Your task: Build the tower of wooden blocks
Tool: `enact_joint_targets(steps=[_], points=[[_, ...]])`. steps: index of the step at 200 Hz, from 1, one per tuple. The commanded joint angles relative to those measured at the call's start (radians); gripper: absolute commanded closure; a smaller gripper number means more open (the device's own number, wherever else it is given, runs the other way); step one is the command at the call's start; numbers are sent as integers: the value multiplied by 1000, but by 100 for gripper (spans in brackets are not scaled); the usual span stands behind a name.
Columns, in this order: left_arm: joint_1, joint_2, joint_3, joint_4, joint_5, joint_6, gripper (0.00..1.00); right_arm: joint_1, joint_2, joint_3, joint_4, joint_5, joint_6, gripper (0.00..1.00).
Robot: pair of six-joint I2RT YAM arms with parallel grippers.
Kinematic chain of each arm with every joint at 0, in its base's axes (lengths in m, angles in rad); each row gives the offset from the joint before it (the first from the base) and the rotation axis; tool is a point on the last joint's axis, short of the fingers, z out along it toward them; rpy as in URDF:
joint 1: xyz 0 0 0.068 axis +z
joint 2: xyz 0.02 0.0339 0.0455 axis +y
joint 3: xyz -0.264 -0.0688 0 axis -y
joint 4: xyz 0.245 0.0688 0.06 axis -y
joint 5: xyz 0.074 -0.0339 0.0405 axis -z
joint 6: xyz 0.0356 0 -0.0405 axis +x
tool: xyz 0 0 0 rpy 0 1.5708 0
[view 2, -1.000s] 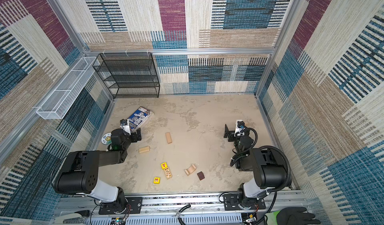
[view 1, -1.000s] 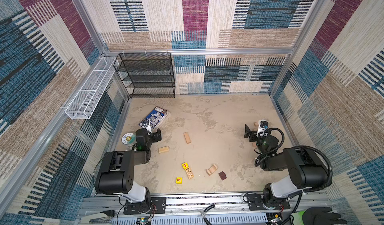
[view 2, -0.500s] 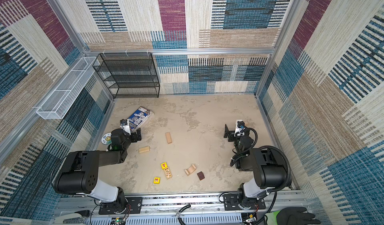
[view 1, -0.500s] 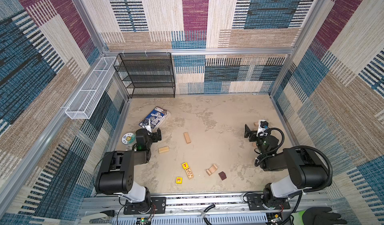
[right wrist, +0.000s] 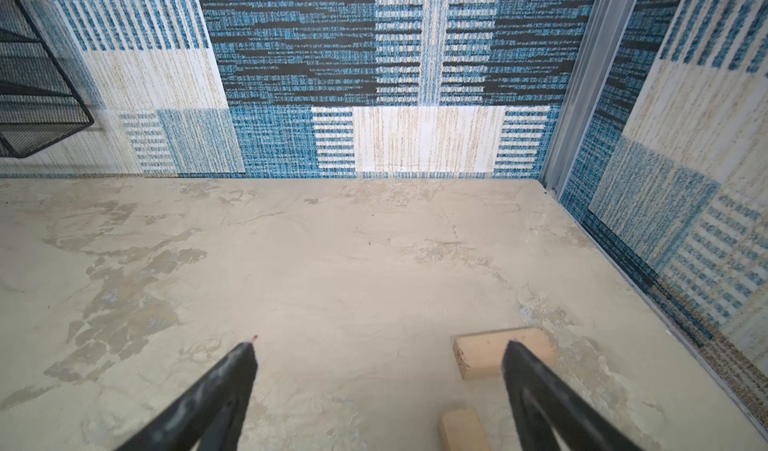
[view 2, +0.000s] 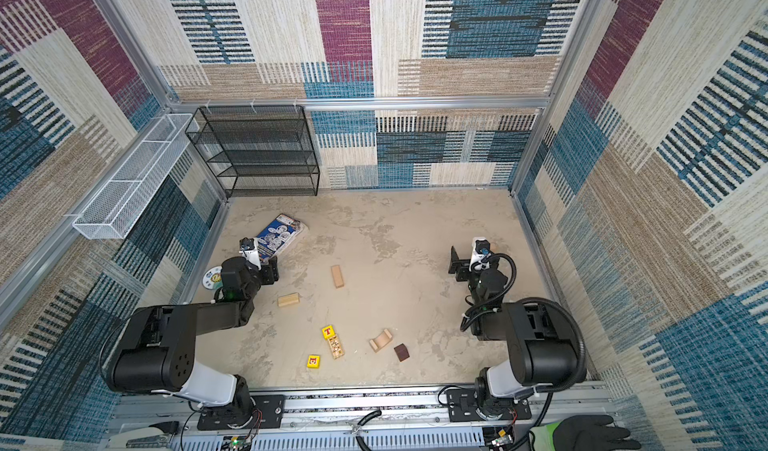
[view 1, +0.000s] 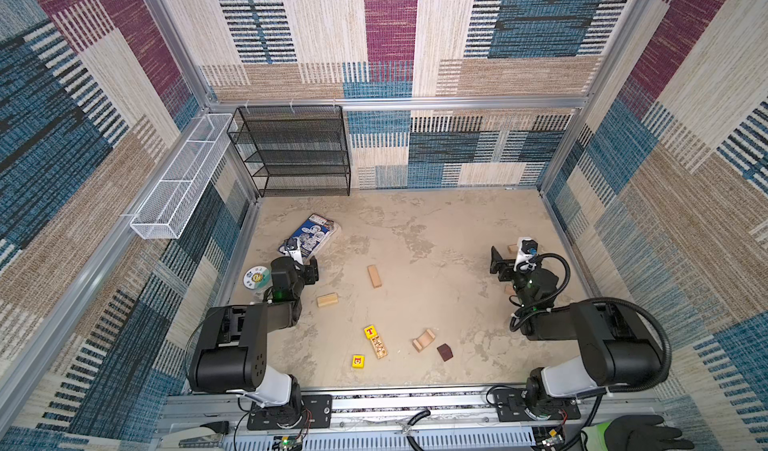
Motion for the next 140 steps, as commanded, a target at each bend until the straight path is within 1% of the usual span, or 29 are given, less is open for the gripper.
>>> enact_joint_targets(steps=[1,9,17,34,44,50,60,71,80,91,101,114,129,140], points=[[0,-79,59,-193,45,-2,31,-1,-92,121,-324,49,38,6],[-2,-115,99,-286,32,-23,33,-1,-119,149,-384,55,49,6],[-5,-148,143,-374,23,-55,33,-1,-142,167,-421,60,62,7],[-15,-219,231,-503,53,-113,36,-1,-181,234,-526,86,85,6],[-28,-254,283,-552,73,-153,37,-1,-185,289,-610,121,96,3],[-33,-271,307,-564,109,-167,36,-1,-178,326,-663,145,102,2],[-41,-290,368,-583,214,-188,35,0,-158,390,-759,176,116,0],[-63,-288,447,-614,301,-215,35,-5,-125,462,-844,165,146,0],[-92,-271,534,-667,352,-221,35,-11,-84,527,-915,159,208,0],[-136,-232,658,-755,401,-211,35,-20,-26,619,-1024,160,286,0],[-177,-185,776,-836,469,-184,33,-23,24,704,-1111,147,303,0],[-247,-110,947,-1001,534,-111,33,-24,73,777,-1185,154,329,0],[-344,-32,1119,-1213,510,4,33,-26,92,808,-1219,143,354,0],[-406,8,1181,-1315,455,68,31,-27,93,798,-1211,116,366,0]])
